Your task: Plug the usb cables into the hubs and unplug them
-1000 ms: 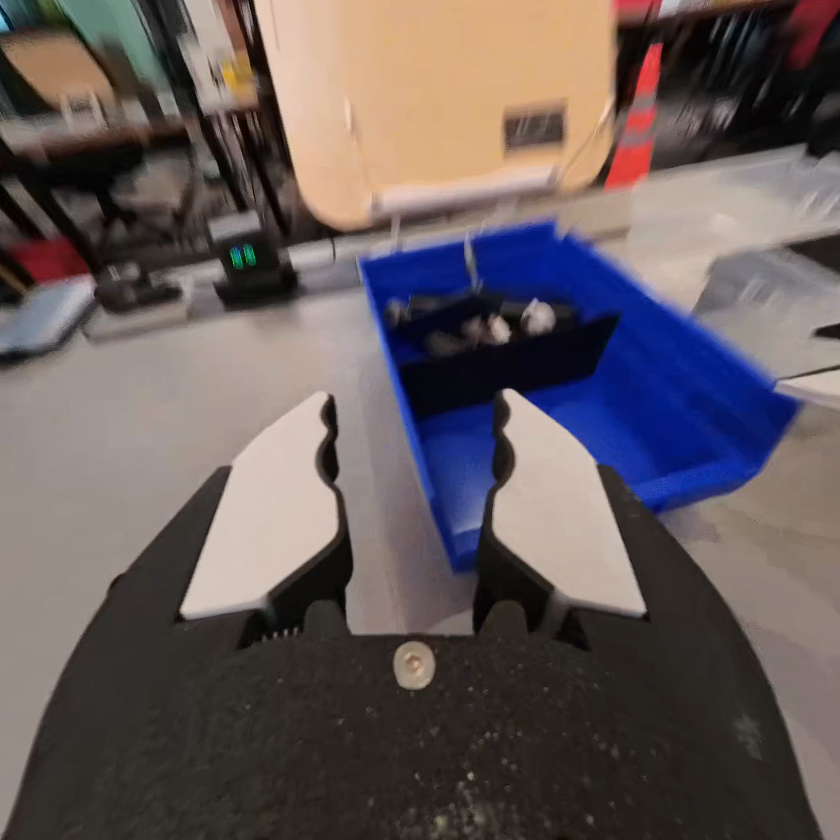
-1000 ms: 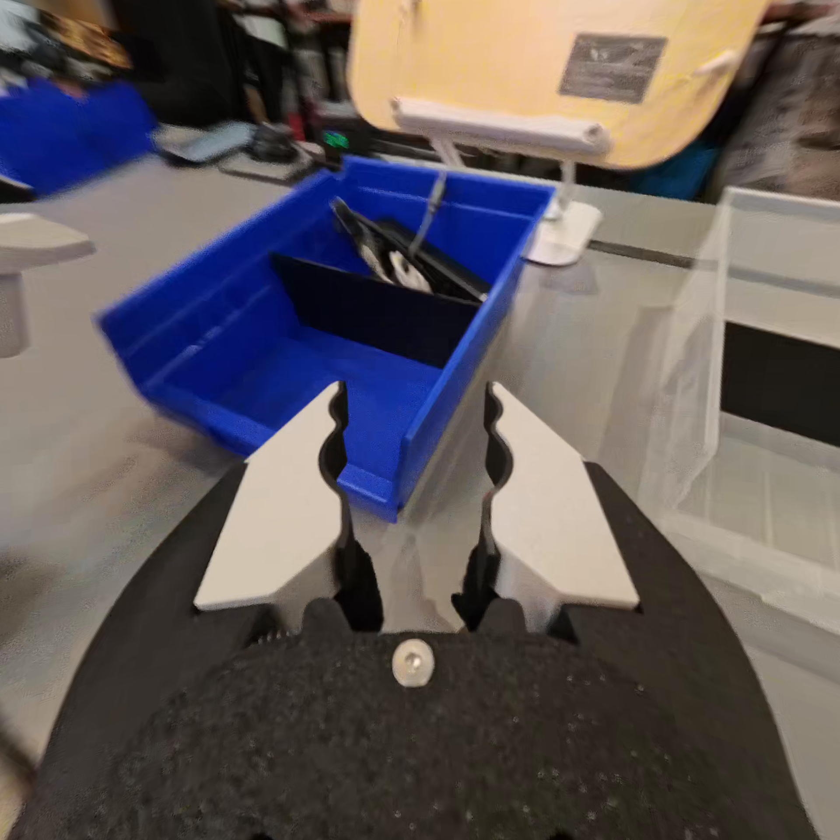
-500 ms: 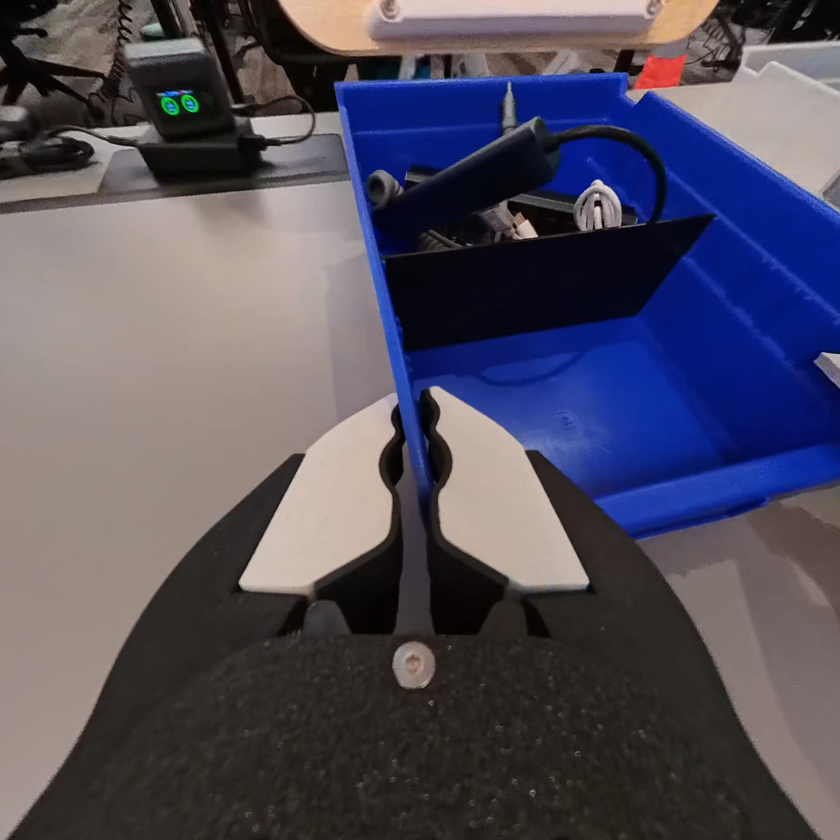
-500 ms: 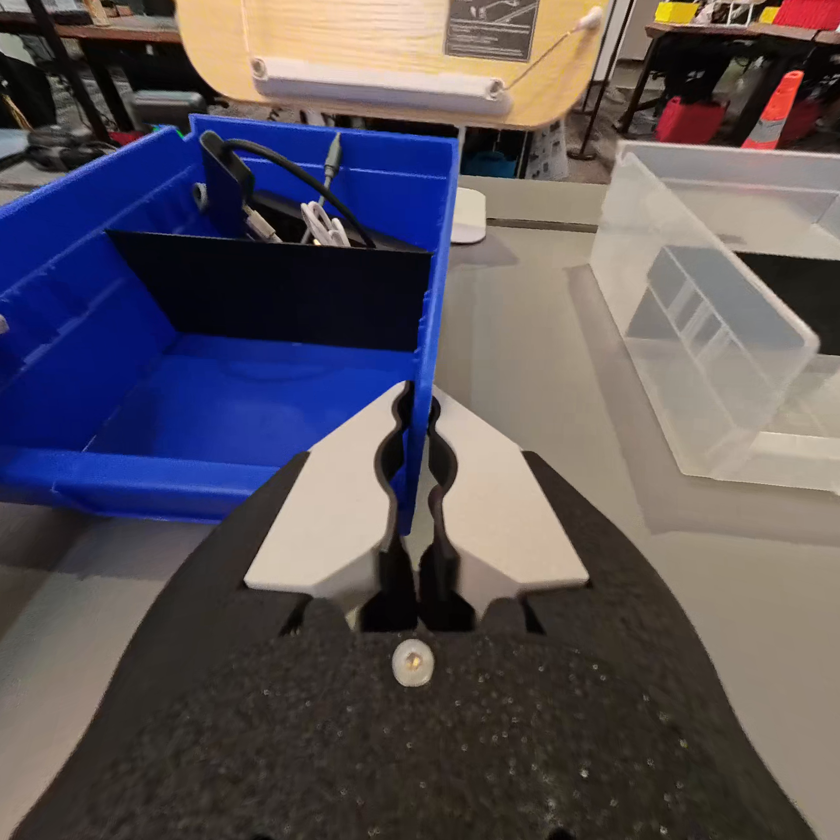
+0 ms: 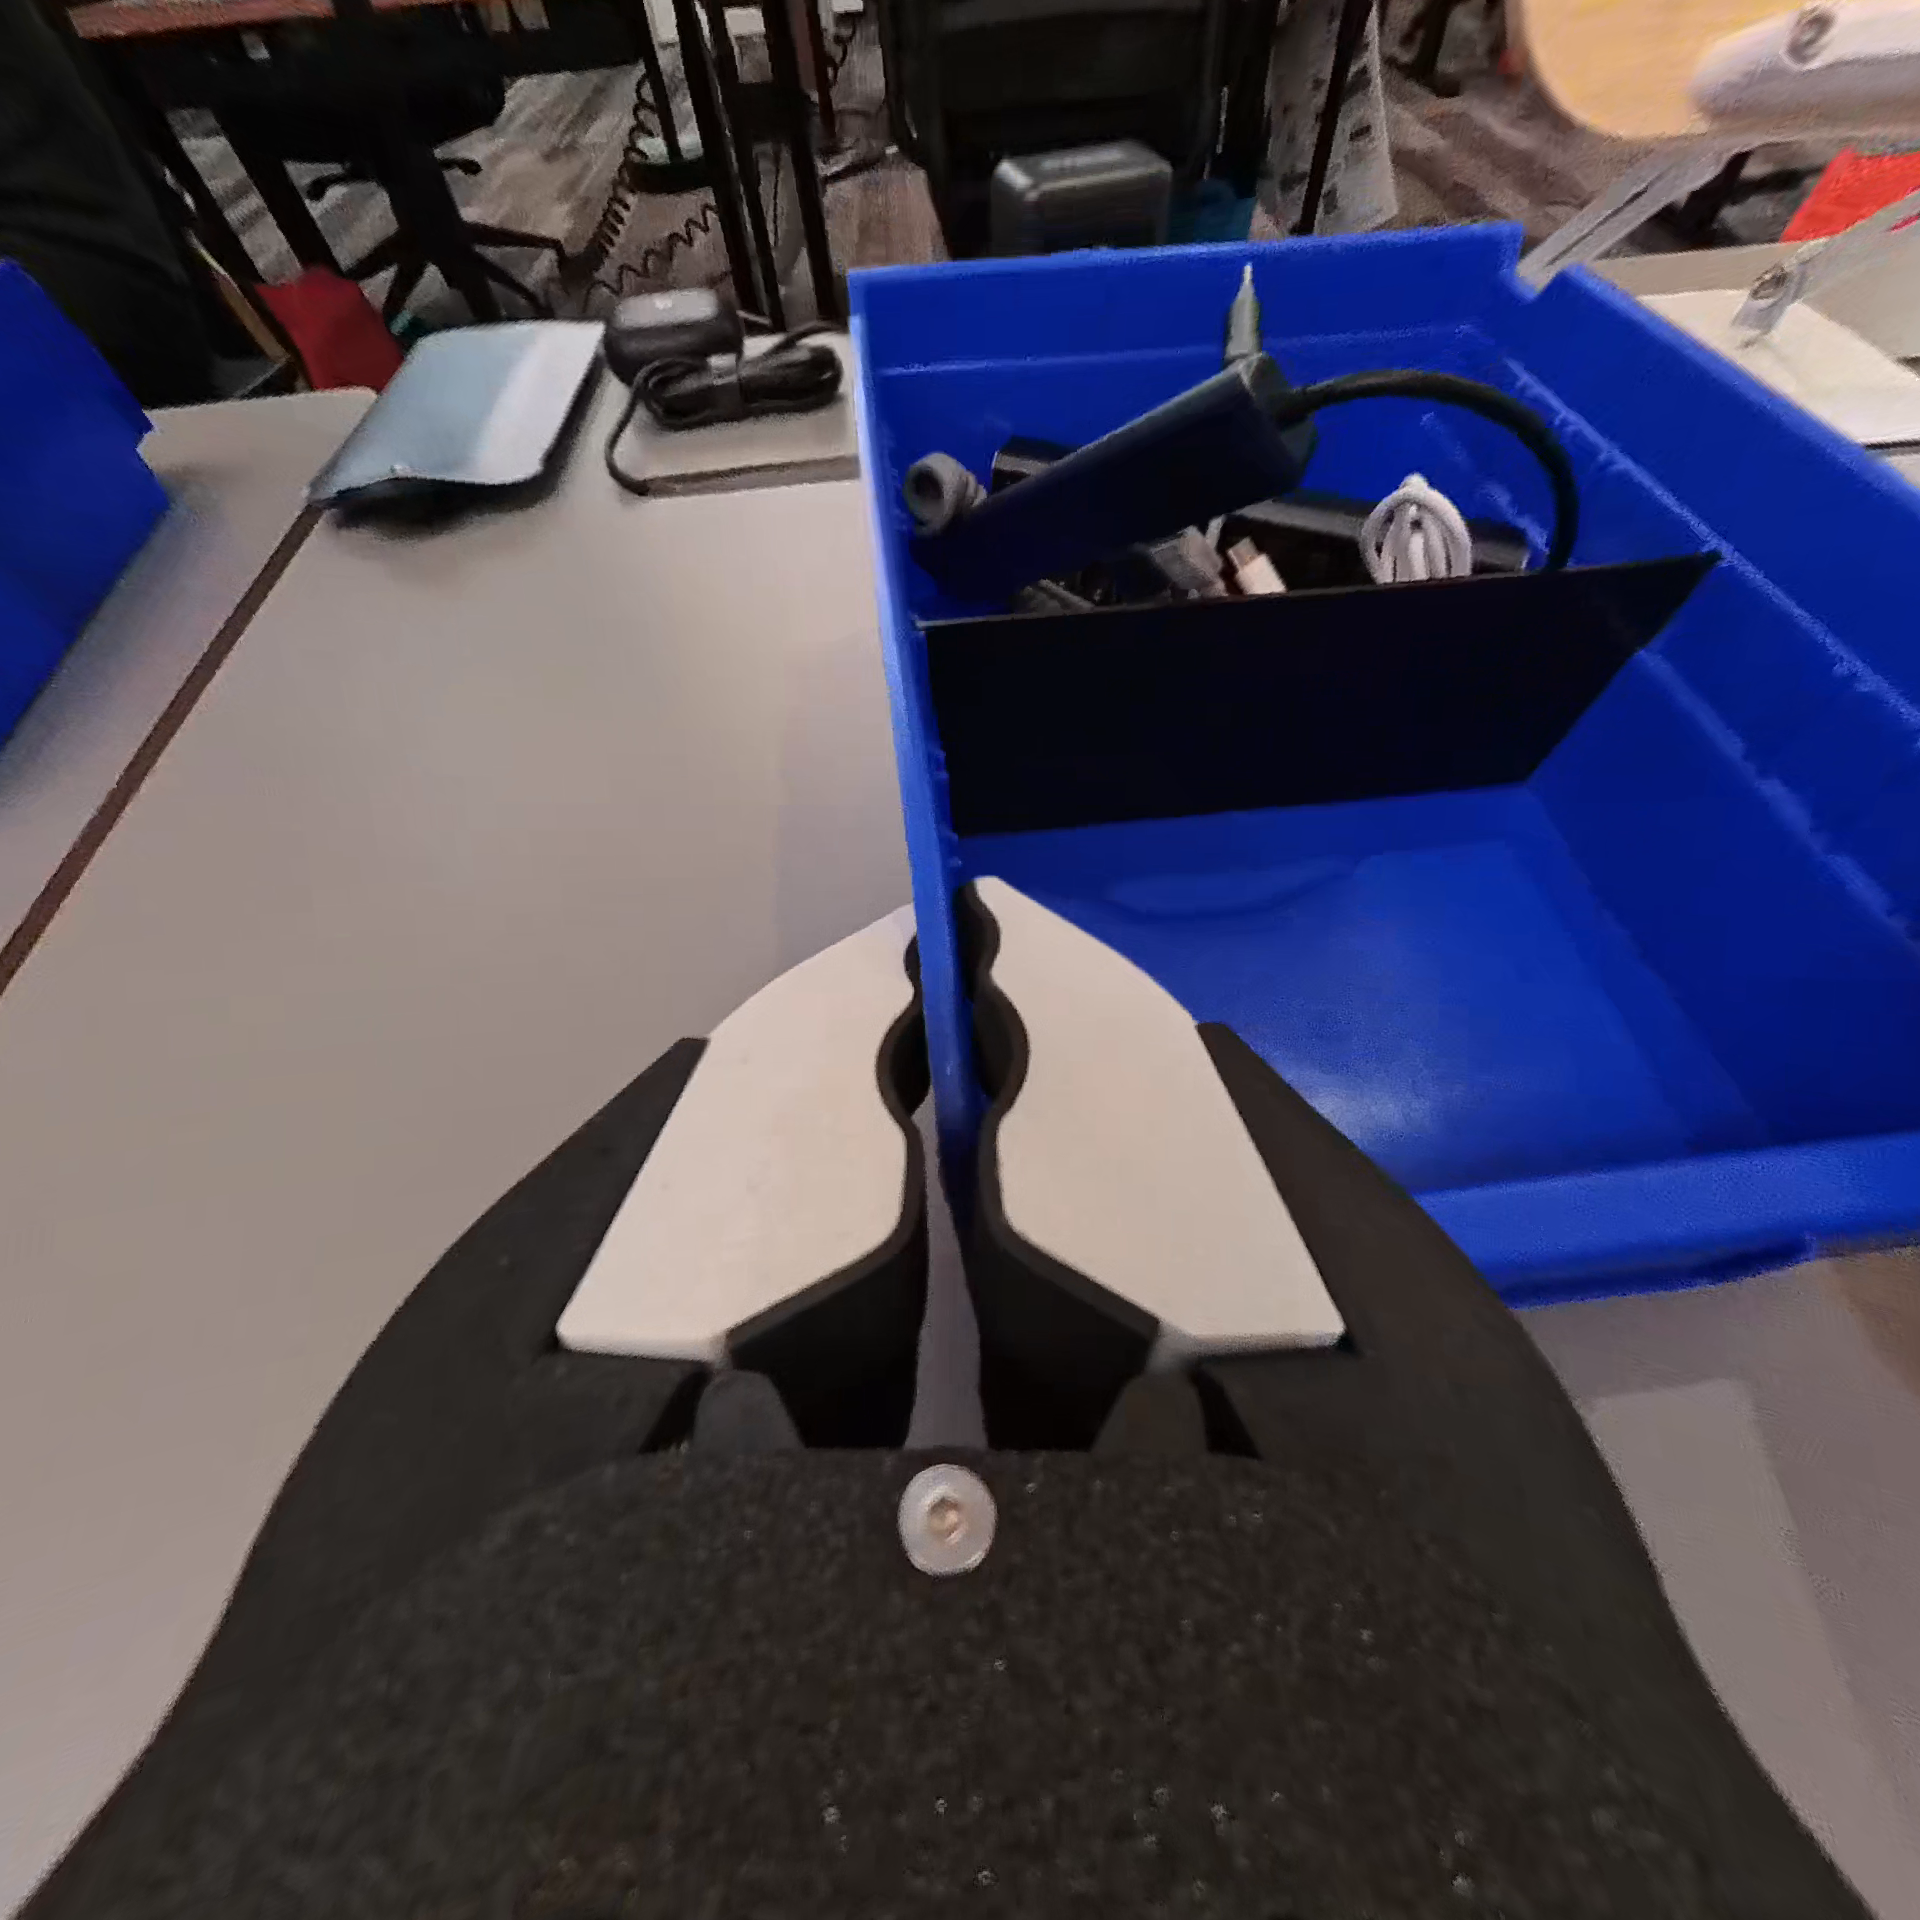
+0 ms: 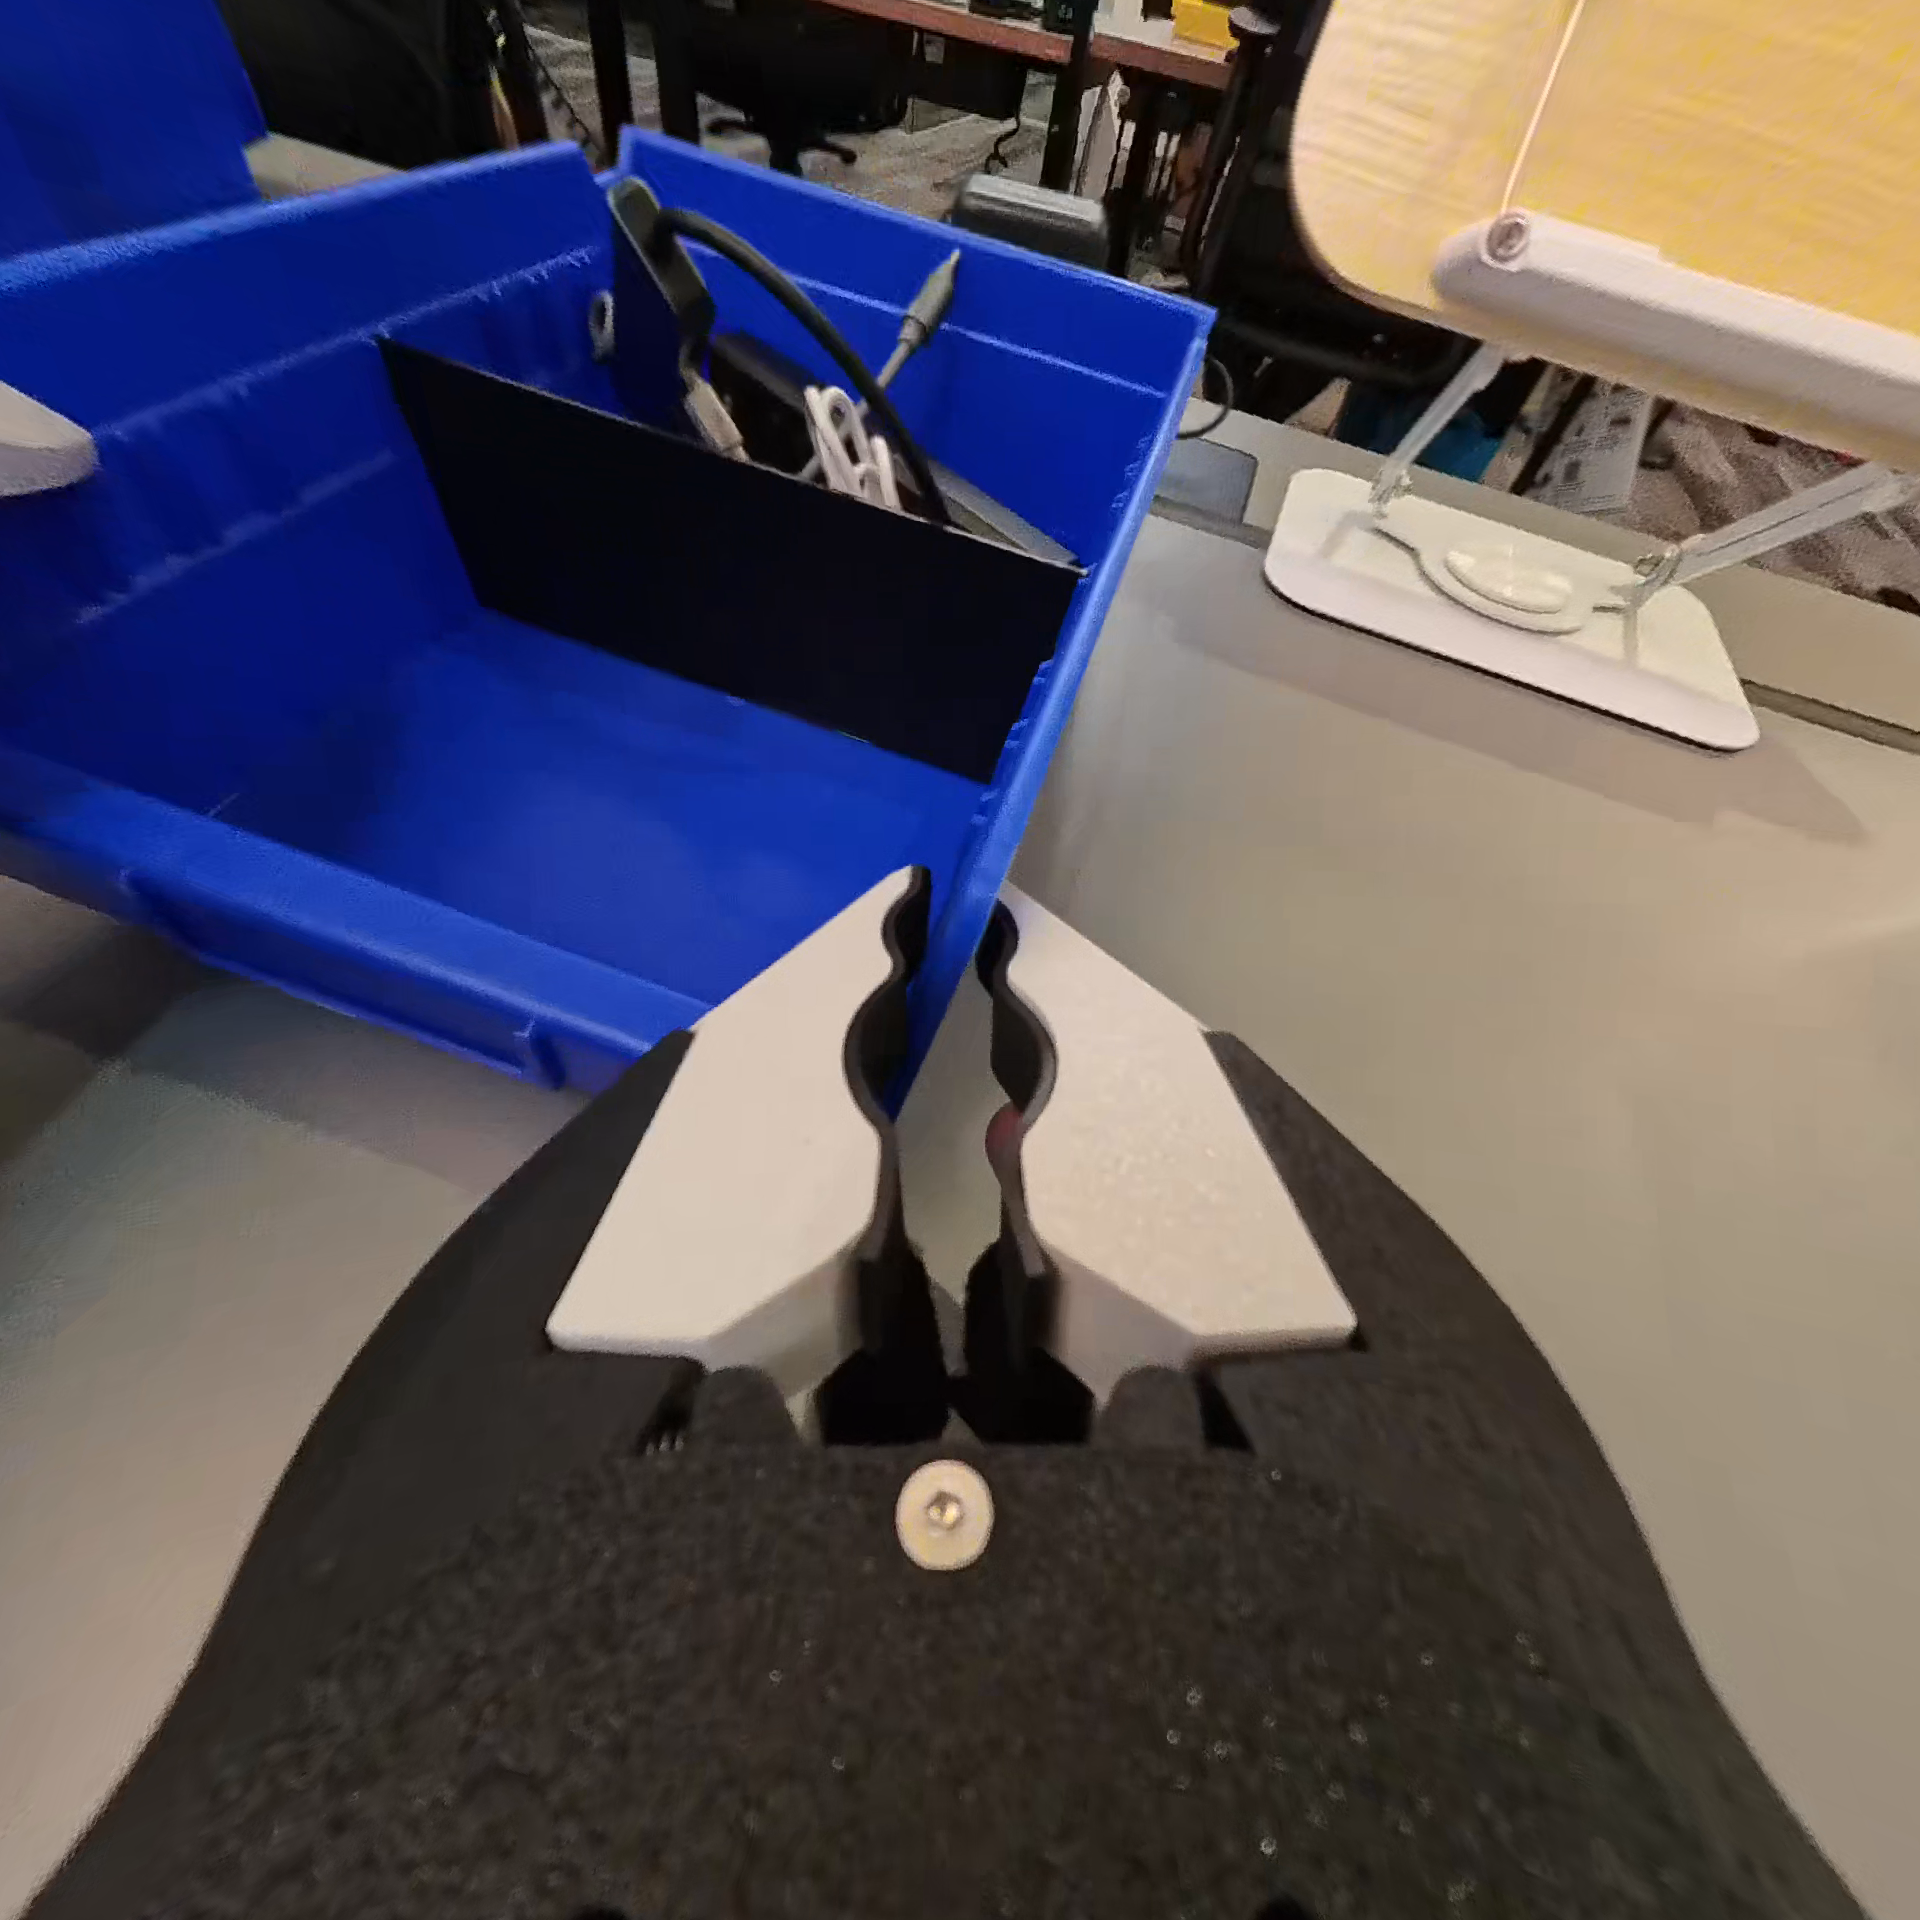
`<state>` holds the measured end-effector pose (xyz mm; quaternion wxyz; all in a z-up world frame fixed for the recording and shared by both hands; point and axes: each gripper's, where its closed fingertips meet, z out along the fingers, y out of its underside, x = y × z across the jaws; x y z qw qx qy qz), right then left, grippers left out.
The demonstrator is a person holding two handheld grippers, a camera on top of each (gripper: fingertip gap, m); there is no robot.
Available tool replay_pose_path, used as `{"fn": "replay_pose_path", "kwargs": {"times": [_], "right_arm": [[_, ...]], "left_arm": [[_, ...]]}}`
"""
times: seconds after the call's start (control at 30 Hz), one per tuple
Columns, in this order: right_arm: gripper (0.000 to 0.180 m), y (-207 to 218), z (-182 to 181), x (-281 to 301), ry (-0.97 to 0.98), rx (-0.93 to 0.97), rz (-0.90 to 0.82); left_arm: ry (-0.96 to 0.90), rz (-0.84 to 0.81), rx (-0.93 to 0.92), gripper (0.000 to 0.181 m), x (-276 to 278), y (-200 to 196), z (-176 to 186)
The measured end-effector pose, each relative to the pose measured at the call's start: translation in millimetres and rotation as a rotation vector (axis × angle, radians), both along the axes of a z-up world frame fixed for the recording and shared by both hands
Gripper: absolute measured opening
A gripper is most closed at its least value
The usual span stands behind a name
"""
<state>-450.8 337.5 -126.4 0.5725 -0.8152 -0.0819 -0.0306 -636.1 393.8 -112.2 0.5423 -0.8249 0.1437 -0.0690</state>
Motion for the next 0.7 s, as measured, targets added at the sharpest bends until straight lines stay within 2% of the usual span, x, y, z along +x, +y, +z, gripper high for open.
{"fn": "replay_pose_path", "kwargs": {"times": [0.17,0.2,0.23,0.33,0.43,0.5,0.57,0.7], "right_arm": [[0.014,3,-1,-6,0.063,-0.069,0.123],[0.023,-1,-1,-11,0.092,-0.100,0.190],[0.033,-9,-2,-17,0.113,-0.147,0.280],[0.047,-50,-4,-6,0.091,-0.255,0.482],[0.047,-91,2,31,0.140,-0.278,0.579],[0.049,-111,11,69,0.218,-0.258,0.585],[0.051,-121,19,120,0.289,-0.207,0.510],[0.054,-153,18,234,0.322,-0.045,0.313]], "left_arm": [[-0.051,0.007,0.002,0.003,-2,7,-2],[-0.054,0.018,0.007,0.003,-2,7,-2],[-0.068,0.023,0.006,0.004,-2,7,-1],[-0.075,0.036,0.016,0.009,-4,4,0],[-0.053,0.120,0.089,0.020,-15,0,15],[-0.076,0.148,0.123,0.026,-17,-6,26],[-0.087,0.200,0.157,0.031,-20,-17,37],[-0.029,0.368,0.127,0.022,-21,-50,44]]}}
